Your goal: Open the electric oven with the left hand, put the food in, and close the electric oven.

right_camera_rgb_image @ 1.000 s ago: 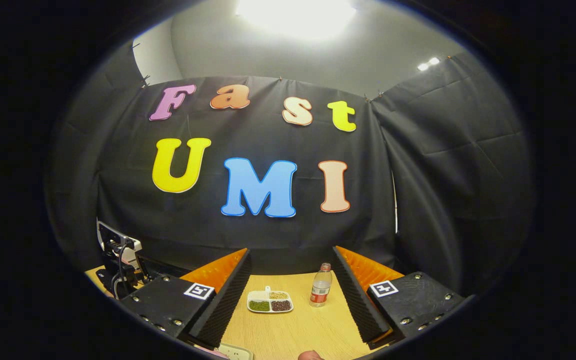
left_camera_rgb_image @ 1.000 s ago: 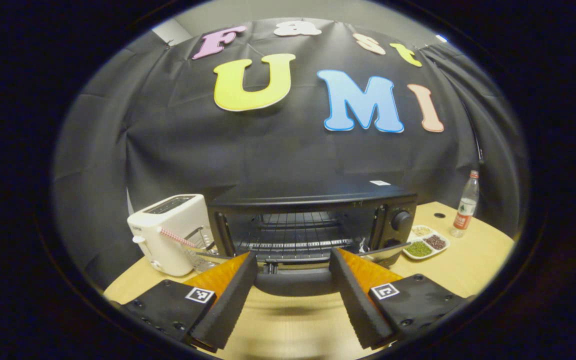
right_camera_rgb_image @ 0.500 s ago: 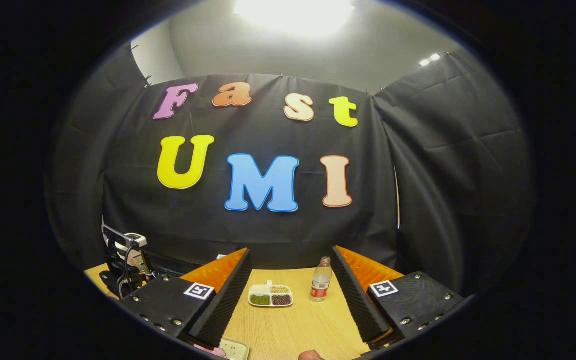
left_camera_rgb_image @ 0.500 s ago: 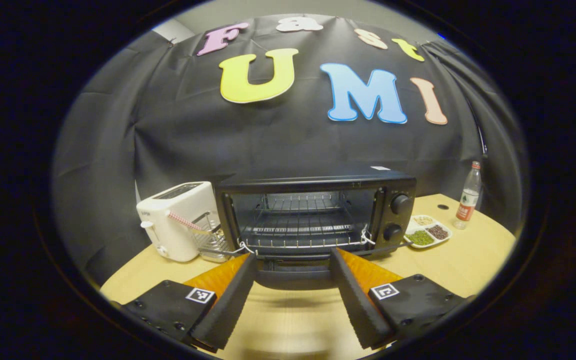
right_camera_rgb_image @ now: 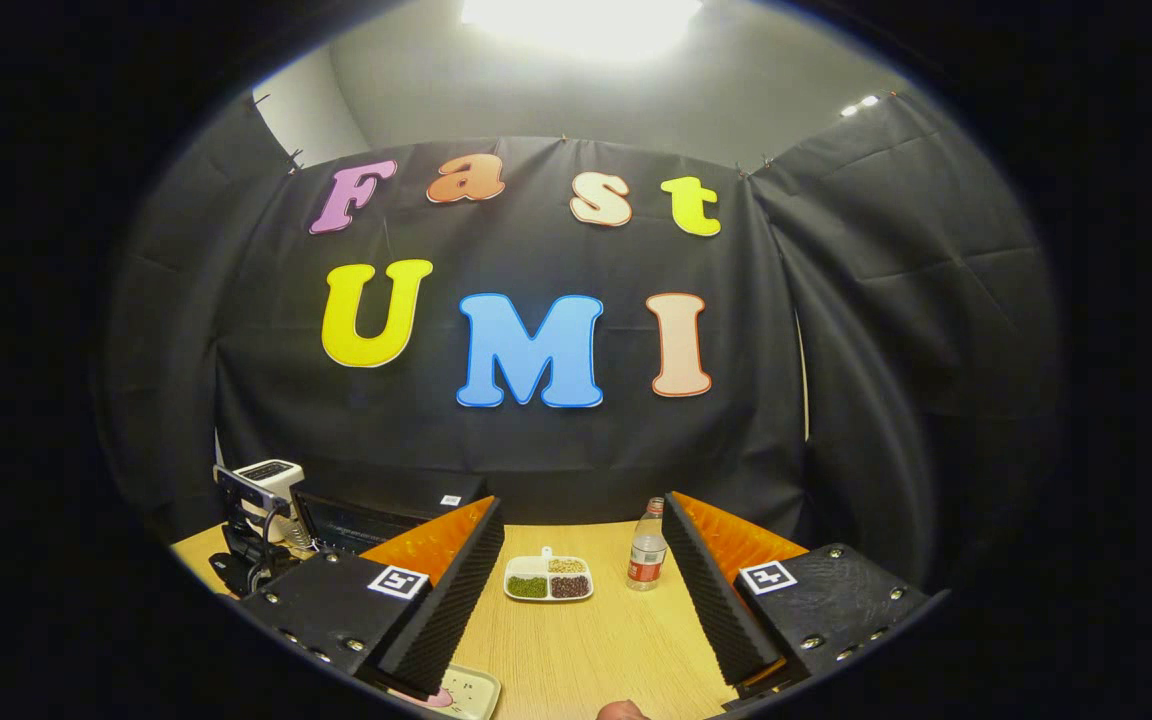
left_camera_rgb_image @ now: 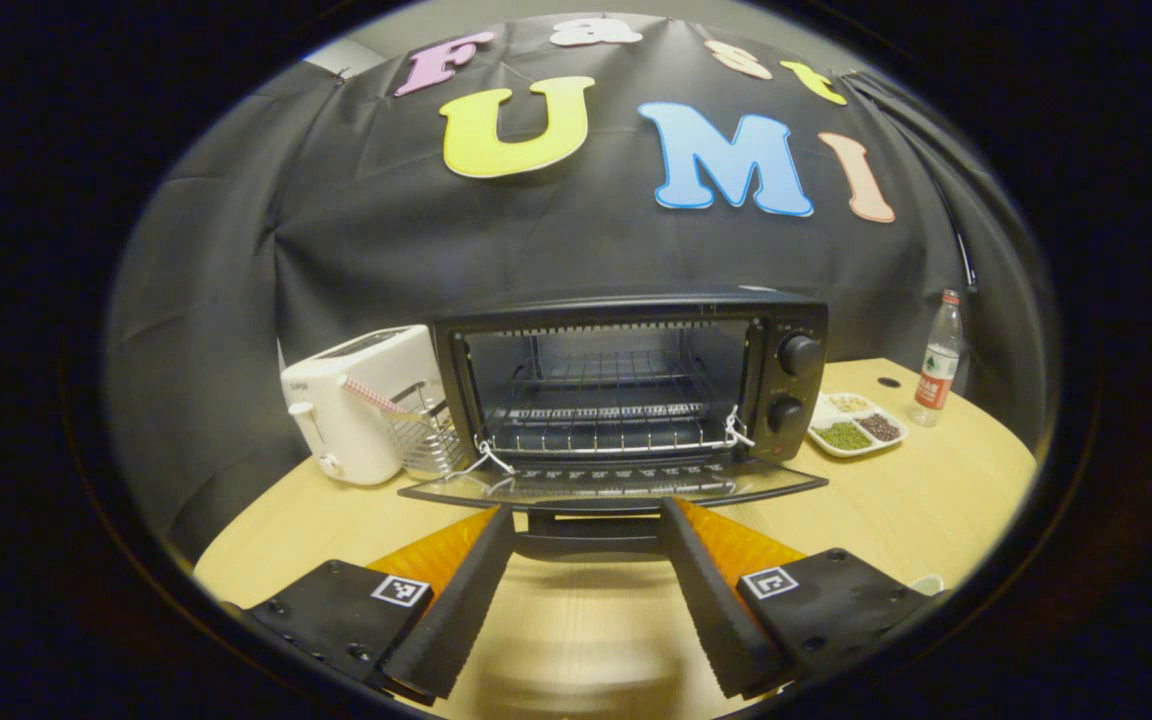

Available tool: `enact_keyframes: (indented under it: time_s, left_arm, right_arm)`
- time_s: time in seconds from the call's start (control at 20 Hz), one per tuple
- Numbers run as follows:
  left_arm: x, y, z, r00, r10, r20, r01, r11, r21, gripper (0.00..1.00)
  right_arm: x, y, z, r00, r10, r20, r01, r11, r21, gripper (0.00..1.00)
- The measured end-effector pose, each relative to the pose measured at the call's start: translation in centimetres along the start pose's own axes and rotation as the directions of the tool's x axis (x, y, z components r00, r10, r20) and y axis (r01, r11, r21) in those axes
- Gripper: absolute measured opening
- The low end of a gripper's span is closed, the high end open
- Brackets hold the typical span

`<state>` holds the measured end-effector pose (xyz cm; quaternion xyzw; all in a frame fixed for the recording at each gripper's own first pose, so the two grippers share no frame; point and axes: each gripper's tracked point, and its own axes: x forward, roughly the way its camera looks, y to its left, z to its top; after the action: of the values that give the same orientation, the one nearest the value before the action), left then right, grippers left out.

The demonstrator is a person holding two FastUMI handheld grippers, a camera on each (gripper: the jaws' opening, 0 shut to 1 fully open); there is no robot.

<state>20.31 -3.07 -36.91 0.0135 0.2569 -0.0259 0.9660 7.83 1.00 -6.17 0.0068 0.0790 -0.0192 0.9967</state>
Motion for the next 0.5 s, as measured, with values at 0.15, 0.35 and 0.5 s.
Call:
enact_keyframes:
  time_s: [0.15,0.35,0.5]
  left_arm:
    - [-0.2,0.0,-1.2,1.000,0.010,-0.022,-0.009,1.000,0.014,1.00]
    - [-2.7,0.0,0.1,1.000,0.019,0.010,-0.019,1.000,-0.011,0.98]
    - [-6.0,0.0,2.9,0.997,0.030,0.075,-0.029,0.999,-0.017,0.98]
  right_arm:
    - [-0.3,0.1,-0.4,1.000,0.018,-0.016,-0.018,1.000,0.005,0.98]
    - [-1.3,0.5,-0.7,0.998,0.057,-0.028,-0.056,0.998,0.026,0.98]
    - [-2.1,0.7,-1.6,0.994,0.098,-0.045,-0.097,0.995,0.032,0.97]
